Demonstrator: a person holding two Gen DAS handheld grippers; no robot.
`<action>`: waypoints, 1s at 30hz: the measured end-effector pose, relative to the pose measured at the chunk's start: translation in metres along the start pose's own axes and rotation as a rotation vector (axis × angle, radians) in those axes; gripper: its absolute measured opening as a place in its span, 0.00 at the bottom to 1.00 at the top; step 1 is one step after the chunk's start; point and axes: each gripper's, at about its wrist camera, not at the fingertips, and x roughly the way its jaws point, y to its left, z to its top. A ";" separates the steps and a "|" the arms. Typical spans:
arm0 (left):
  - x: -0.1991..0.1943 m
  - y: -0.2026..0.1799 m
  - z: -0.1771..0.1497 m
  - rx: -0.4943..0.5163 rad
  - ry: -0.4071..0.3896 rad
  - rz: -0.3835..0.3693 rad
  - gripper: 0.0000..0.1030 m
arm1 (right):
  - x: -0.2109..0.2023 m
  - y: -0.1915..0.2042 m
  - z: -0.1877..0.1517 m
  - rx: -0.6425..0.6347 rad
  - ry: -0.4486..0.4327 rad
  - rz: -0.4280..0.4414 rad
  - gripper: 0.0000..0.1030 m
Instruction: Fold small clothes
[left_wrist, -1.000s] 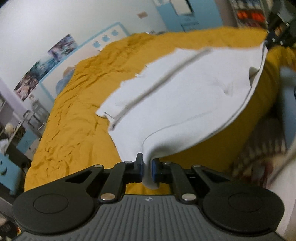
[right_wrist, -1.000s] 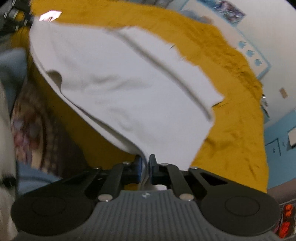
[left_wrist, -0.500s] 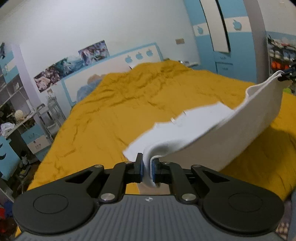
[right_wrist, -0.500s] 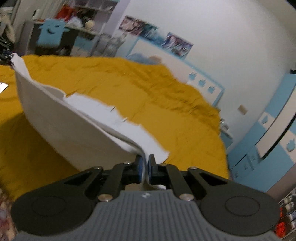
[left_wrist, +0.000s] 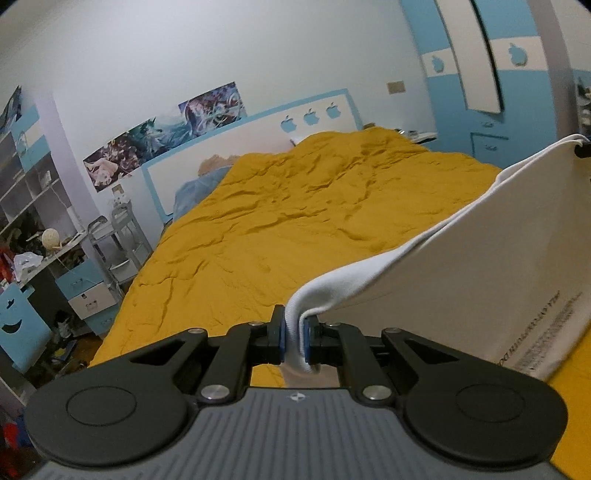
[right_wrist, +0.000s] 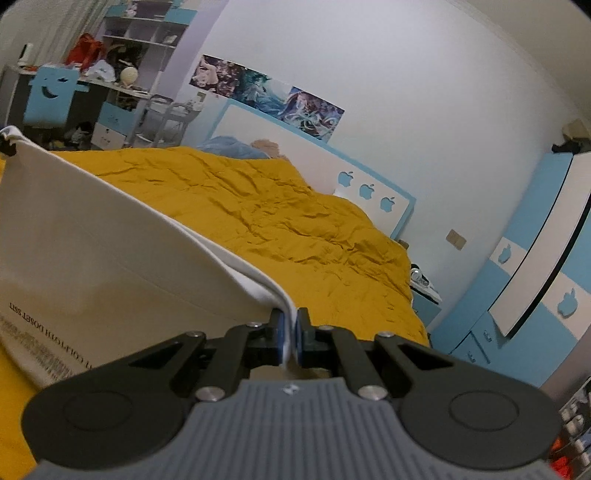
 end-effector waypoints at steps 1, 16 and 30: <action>0.012 0.001 0.001 -0.003 0.011 0.004 0.09 | 0.017 0.000 0.002 0.007 0.007 0.002 0.00; 0.183 -0.002 -0.043 -0.089 0.244 -0.037 0.17 | 0.266 0.032 -0.063 0.116 0.290 0.118 0.00; 0.202 0.079 -0.086 -0.631 0.300 -0.145 0.46 | 0.298 -0.023 -0.118 0.502 0.274 0.049 0.54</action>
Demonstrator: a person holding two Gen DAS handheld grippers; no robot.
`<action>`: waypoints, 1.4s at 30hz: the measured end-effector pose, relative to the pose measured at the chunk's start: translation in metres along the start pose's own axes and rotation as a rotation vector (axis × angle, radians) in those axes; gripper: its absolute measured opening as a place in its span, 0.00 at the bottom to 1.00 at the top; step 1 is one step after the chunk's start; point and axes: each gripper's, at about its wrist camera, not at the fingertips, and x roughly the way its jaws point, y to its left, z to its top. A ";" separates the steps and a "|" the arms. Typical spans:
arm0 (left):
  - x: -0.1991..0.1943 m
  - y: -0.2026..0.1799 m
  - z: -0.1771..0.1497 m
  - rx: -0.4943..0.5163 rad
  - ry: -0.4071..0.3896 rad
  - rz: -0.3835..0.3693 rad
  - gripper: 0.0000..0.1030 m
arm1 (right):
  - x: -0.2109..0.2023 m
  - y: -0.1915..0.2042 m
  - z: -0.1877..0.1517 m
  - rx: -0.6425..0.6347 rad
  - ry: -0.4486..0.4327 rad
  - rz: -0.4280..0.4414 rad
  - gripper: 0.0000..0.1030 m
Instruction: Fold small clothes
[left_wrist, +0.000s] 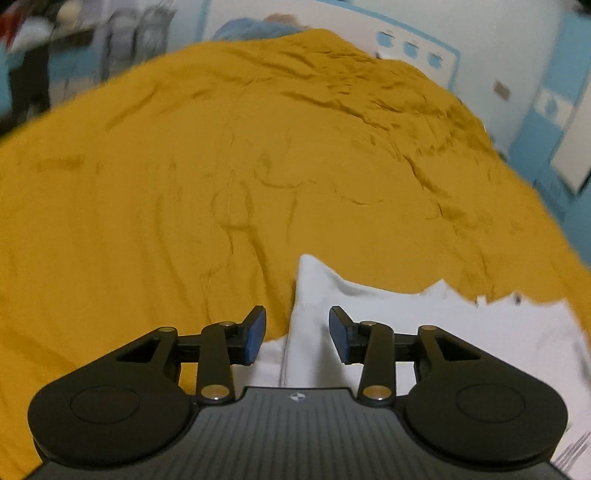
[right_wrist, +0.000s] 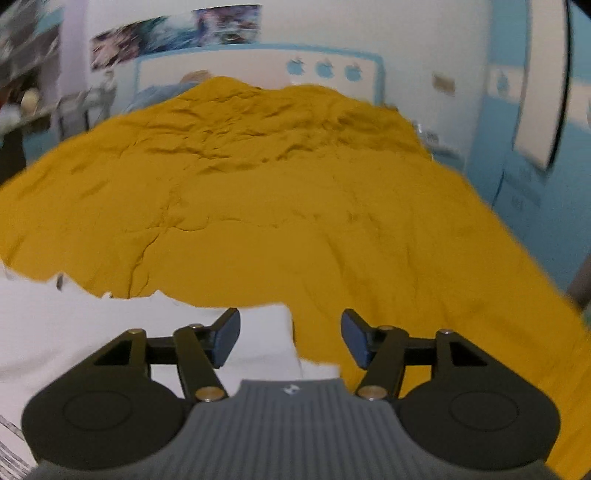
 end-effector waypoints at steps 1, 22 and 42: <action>0.002 0.007 -0.001 -0.045 0.002 -0.021 0.46 | 0.005 -0.008 -0.002 0.046 0.015 0.011 0.54; -0.013 0.001 0.025 -0.034 -0.227 -0.124 0.09 | 0.011 -0.052 -0.025 0.414 -0.113 0.278 0.01; -0.034 -0.006 0.002 0.088 -0.095 0.017 0.22 | -0.020 -0.048 -0.039 0.334 0.049 0.145 0.10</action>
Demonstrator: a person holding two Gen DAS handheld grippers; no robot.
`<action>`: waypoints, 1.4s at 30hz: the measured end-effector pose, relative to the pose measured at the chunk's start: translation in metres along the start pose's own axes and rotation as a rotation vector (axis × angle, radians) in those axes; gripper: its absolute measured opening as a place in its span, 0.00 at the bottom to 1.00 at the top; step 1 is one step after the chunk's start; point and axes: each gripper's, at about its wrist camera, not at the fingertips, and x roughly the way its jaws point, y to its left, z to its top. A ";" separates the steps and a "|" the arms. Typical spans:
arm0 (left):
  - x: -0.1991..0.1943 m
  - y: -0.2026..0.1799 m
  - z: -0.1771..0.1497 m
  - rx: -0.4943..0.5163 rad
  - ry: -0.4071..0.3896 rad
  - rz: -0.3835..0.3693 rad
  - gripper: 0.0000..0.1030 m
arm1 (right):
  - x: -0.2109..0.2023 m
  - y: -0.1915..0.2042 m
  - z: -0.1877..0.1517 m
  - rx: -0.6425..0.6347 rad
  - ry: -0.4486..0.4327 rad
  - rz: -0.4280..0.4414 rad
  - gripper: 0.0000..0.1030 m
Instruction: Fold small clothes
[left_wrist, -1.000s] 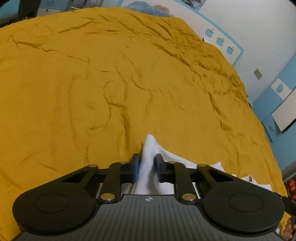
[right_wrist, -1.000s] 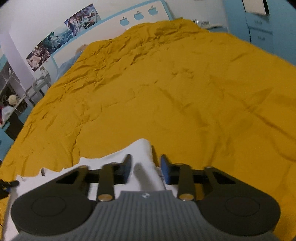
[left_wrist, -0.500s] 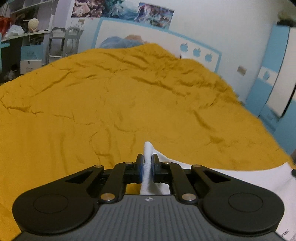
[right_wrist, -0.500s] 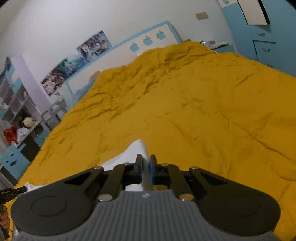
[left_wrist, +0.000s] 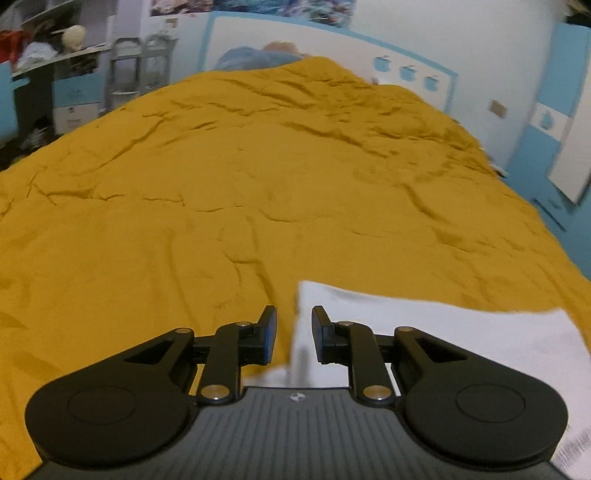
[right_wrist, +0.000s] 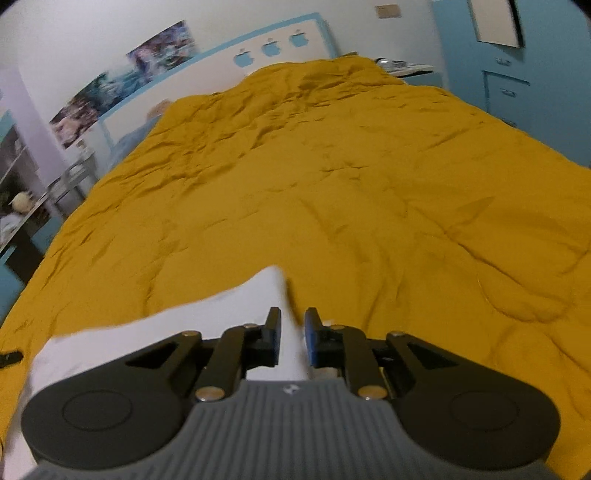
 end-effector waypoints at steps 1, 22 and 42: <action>-0.010 -0.004 -0.002 0.021 0.004 -0.006 0.22 | -0.011 0.005 -0.003 -0.020 0.011 0.011 0.10; -0.062 -0.142 -0.142 0.174 0.069 -0.070 0.22 | -0.098 0.182 -0.181 -0.409 0.063 -0.010 0.36; -0.111 -0.059 -0.133 0.009 -0.028 -0.007 0.18 | -0.145 0.101 -0.177 -0.324 -0.042 -0.019 0.43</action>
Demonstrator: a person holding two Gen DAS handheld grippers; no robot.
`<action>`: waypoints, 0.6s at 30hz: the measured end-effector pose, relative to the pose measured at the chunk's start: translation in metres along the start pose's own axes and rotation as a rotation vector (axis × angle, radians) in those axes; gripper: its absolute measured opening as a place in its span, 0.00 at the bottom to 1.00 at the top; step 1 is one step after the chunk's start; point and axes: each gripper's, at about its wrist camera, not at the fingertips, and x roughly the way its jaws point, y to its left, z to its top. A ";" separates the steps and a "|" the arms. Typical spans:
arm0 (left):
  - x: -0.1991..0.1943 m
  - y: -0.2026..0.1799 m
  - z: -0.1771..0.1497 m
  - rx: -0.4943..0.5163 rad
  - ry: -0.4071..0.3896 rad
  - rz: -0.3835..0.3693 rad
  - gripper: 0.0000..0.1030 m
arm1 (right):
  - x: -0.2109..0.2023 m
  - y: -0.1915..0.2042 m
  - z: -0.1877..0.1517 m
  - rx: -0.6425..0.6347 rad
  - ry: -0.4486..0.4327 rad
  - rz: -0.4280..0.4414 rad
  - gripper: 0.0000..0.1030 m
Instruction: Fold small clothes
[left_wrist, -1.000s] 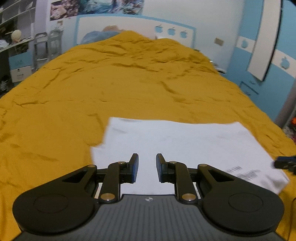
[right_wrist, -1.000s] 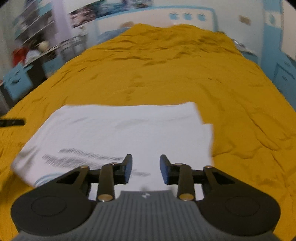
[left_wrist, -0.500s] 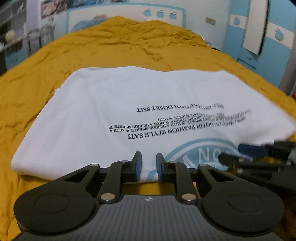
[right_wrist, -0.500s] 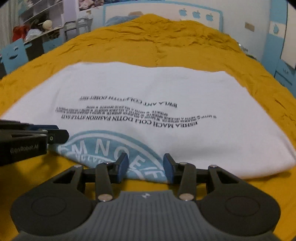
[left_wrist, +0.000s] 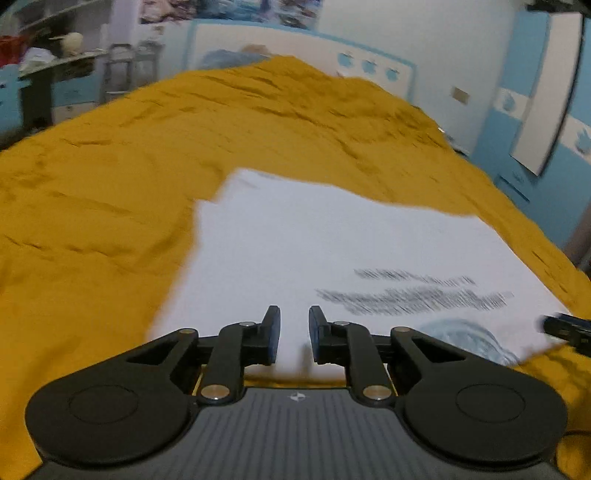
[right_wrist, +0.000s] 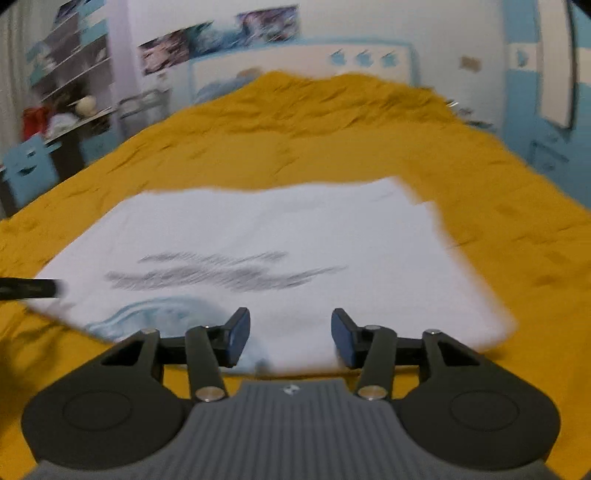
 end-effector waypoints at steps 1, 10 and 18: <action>0.000 0.009 0.005 0.000 -0.001 0.023 0.18 | -0.003 -0.012 0.003 -0.003 -0.008 -0.033 0.43; 0.034 0.037 -0.013 0.054 0.143 0.102 0.18 | 0.012 -0.084 -0.018 0.032 0.087 -0.127 0.42; 0.037 0.040 -0.021 0.072 0.143 0.122 0.17 | 0.030 -0.092 -0.038 0.068 0.093 -0.109 0.43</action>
